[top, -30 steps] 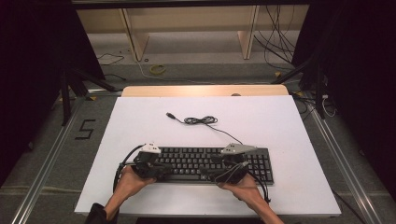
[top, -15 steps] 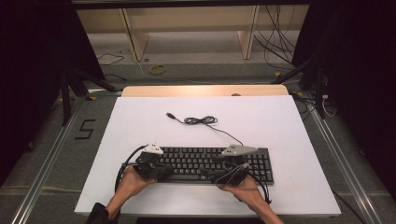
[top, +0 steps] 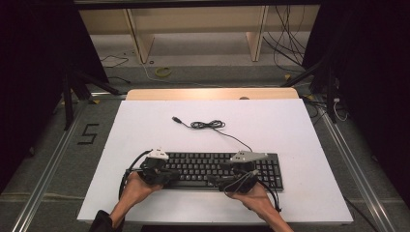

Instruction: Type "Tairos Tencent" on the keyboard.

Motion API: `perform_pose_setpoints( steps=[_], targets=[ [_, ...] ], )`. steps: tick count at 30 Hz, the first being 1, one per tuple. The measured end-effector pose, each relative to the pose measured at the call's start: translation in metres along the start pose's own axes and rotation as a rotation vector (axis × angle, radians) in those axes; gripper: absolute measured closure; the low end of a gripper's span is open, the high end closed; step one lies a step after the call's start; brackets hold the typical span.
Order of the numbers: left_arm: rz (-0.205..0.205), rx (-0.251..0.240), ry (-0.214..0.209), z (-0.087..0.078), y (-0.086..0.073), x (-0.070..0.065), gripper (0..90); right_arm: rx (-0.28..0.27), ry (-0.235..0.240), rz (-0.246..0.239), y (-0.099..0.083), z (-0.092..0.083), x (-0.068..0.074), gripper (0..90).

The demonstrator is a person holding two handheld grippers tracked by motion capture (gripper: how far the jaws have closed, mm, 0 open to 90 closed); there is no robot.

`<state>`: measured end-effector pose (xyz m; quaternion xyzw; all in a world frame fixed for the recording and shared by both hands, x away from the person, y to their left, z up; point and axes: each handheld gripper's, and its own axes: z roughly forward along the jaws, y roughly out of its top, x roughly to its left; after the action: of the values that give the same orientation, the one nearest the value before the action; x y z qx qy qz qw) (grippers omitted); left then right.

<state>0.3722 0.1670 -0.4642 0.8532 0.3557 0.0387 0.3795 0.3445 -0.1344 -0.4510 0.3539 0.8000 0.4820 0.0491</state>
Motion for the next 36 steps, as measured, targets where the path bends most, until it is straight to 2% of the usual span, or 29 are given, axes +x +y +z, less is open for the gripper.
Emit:
perform_pose_setpoints(
  steps=[5,19,29,36],
  targets=[
    [-0.027,-0.059,0.008,-0.011,0.006,0.005,81.7,0.0,-0.001,-0.001,0.0,0.0,0.0,31.9],
    [-0.085,-0.085,0.015,-0.012,0.011,0.015,51.2,-0.001,0.003,-0.001,-0.001,0.001,0.0,31.3],
    [-0.096,-0.087,0.02,-0.008,0.01,0.023,39.1,0.0,0.002,0.003,-0.002,-0.001,0.0,31.2],
    [-0.101,-0.076,0.015,-0.003,0.012,0.027,36.6,0.001,0.005,0.0,-0.003,-0.002,0.0,31.3]
  ],
)
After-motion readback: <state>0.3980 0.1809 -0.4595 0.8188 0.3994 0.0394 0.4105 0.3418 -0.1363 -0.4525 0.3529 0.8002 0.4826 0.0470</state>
